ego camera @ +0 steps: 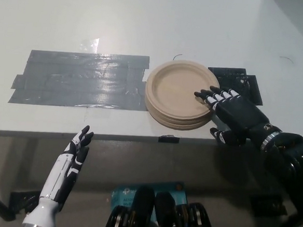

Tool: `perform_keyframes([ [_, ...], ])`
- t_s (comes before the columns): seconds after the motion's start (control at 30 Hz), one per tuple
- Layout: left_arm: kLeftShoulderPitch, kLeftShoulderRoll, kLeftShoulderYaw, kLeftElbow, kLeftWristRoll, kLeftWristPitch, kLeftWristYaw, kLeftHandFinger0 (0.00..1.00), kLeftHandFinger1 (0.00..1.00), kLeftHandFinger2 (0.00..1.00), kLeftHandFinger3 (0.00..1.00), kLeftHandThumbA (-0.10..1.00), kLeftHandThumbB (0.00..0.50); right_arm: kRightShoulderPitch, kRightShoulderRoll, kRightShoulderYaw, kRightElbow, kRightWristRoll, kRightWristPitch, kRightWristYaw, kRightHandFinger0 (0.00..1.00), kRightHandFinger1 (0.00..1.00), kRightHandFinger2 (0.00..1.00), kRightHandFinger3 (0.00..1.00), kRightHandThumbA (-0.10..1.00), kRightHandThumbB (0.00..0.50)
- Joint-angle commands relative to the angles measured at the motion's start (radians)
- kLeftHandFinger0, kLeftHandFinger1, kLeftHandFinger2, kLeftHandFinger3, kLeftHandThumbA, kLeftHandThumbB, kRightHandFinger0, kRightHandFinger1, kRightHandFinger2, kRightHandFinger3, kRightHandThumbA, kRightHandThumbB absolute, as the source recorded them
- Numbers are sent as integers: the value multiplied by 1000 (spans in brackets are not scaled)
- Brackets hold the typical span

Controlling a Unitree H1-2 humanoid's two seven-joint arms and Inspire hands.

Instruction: A stack of plates is kept in the middle of the desk close to the robot and the robot grabs the stack with its right hand, picks it up and hands it to a person.

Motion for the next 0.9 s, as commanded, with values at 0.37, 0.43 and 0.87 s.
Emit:
perform_keyframes([
  [0.37, -7, 10, 1, -17, -4, -5, -28, 1000, 1000, 1000, 1000, 1000, 0, -13, 3, -33, 13, -4, -58, -108, 1000, 1000, 1000, 1000, 697, 500],
  [0.43, -7, 10, 0, -19, -1, -2, -31, 1000, 1000, 1000, 1000, 1000, 0, -14, 14, -31, 34, -19, -76, -158, 1000, 1000, 1000, 1000, 825, 500],
  [0.87, -6, 12, -4, -18, 4, -3, -39, 1000, 1000, 1000, 1000, 1000, 0, -55, 68, -7, 117, -82, -67, -263, 1000, 1000, 1000, 1000, 1000, 500],
])
